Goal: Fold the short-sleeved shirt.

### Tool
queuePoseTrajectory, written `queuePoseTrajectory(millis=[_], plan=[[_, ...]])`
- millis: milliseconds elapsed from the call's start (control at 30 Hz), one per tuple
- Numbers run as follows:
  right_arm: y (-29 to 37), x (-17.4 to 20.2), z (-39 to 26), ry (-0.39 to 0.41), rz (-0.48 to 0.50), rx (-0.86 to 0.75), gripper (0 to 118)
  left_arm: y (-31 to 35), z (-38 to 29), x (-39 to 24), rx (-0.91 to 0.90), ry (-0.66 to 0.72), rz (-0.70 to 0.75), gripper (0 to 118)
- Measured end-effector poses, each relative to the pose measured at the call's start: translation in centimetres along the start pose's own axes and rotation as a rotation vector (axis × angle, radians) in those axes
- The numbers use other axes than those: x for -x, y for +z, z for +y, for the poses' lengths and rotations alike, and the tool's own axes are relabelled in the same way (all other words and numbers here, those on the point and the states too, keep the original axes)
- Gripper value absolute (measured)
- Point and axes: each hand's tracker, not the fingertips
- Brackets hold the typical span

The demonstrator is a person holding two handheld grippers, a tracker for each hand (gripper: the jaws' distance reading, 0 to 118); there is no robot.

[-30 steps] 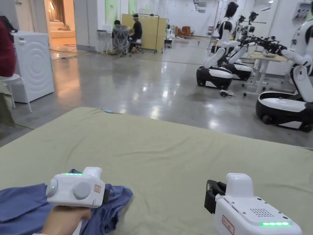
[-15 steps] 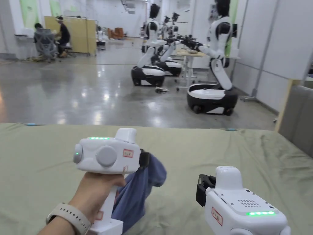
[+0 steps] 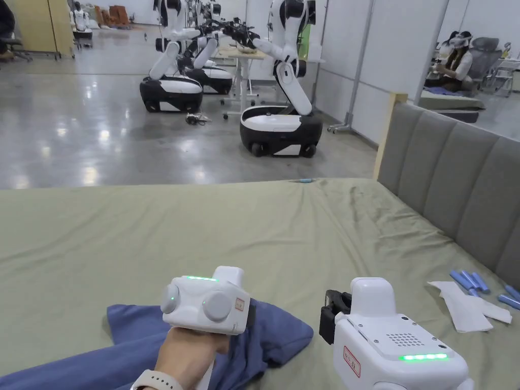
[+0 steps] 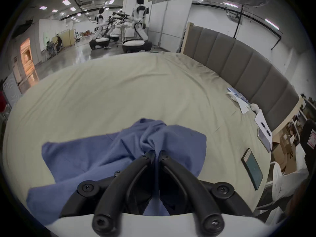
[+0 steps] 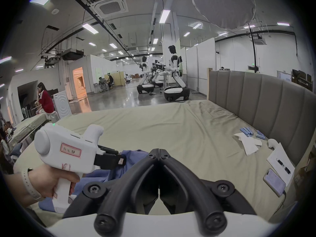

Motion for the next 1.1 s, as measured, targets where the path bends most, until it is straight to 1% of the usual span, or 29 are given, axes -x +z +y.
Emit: queuePoseTrajectory(millis=[33, 67, 100, 133, 167, 200, 233, 333, 400, 433, 467, 500, 533, 567, 600, 667, 700, 800, 833, 867, 933, 967, 1000, 1033, 1067, 1100], plan=[[0.2, 0.0, 0.0, 0.006, 0.004, -0.001, 0, 0.7, -0.3, -0.1, -0.028, -0.016, -0.026, 5], [0.3, 0.1, -0.1, 0.021, 0.005, -0.012, 0, 1.9, -0.5, -0.4, -0.078, -0.044, -0.01, 6], [0.2, 0.2, -0.1, 0.032, -0.001, -0.016, 0, 3.3, -1.1, -0.7, -0.137, -0.076, 0.015, 11], [0.4, 0.5, 0.0, 0.033, 0.002, -0.016, 0, 5.0, -1.7, -1.0, -0.217, -0.099, 0.047, 35], [0.6, 0.8, 0.1, 0.034, 0.009, -0.017, 0, 6.8, -2.7, -1.1, -0.28, -0.118, 0.04, 85], [0.8, 1.2, 0.2, 0.036, 0.017, -0.014, 0, 8.8, -3.4, -0.8, -0.315, -0.105, 0.01, 110], [0.9, 1.9, 0.2, 0.041, 0.025, -0.015, 0, 11.0, -4.5, -0.6, -0.345, -0.093, -0.019, 115], [2.0, 3.9, 0.0, 0.061, 0.052, -0.027, 0, 17.3, -8.4, 0.9, -0.403, -0.035, -0.004, 115], [2.6, 5.5, -0.2, 0.066, 0.071, -0.028, 0, 20.5, -12.1, 2.7, -0.398, 0.007, 0.006, 115], [2.9, 6.3, -0.5, 0.068, 0.08, -0.029, 0, 21.8, -14.4, 3.7, -0.395, 0.053, 0.067, 114], [3.2, 7.2, -0.9, 0.073, 0.091, -0.028, 0, 23.0, -16.2, 5.6, -0.387, 0.073, 0.087, 106], [4.2, 8.4, -1.1, 0.079, 0.101, -0.025, 0, 24.1, -18.1, 6.8, -0.386, 0.075, 0.121, 80], [4.6, 9.4, -1.5, 0.085, 0.111, -0.023, 0, 25.3, -19.8, 8.1, -0.384, 0.094, 0.176, 31], [4.8, 10.2, -1.9, 0.094, 0.127, -0.019, 0, 26.0, -21.0, 9.5, -0.359, 0.12, 0.248, 4], [4.9, 11.0, -2.2, 0.105, 0.134, -0.014, 0, 26.6, -21.9, 11.0, -0.338, 0.164, 0.299, 4], [4.1, 12.2, -2.4, 0.115, 0.156, -0.003, 0, 28.5, -23.4, 15.9, -0.337, 0.25, 0.231, 4], [4.1, 12.9, -2.5, 0.114, 0.162, 0.004, 0, 29.1, -24.0, 18.1, -0.344, 0.295, 0.273, 4], [4.4, 14.8, -2.5, 0.109, 0.184, 0.017, 0, 30.4, -23.4, 24.3, -0.274, 0.256, 0.391, 4], [4.3, 15.3, -2.5, 0.113, 0.187, 0.018, 0, 30.9, -23.0, 26.8, -0.236, 0.278, 0.406, 4], [4.1, 15.7, -2.6, 0.117, 0.188, 0.019, 0, 31.0, -22.2, 28.0, -0.202, 0.284, 0.423, 4], [3.5, 16.3, -2.8, 0.123, 0.19, 0.027, 0, 31.0, -21.2, 31.7, -0.149, 0.259, 0.436, 4], [3.2, 16.5, -2.9, 0.129, 0.187, 0.033, 0, 30.8, -20.7, 32.0, -0.126, 0.224, 0.491, 4], [2.8, 16.7, -2.9, 0.133, 0.183, 0.038, 0, 30.6, -20.3, 32.2, -0.115, 0.206, 0.506, 4], [2.3, 16.8, -3.0, 0.135, 0.18, 0.045, 0, 30.1, -20.0, 33.2, -0.103, 0.198, 0.477, 4], [1.9, 16.9, -3.1, 0.134, 0.176, 0.052, 0, 29.6, -19.8, 33.9, -0.092, 0.205, 0.461, 12], [1.6, 16.9, -3.1, 0.132, 0.172, 0.056, 0, 29.1, -19.5, 34.3, -0.087, 0.211, 0.457, 36]])
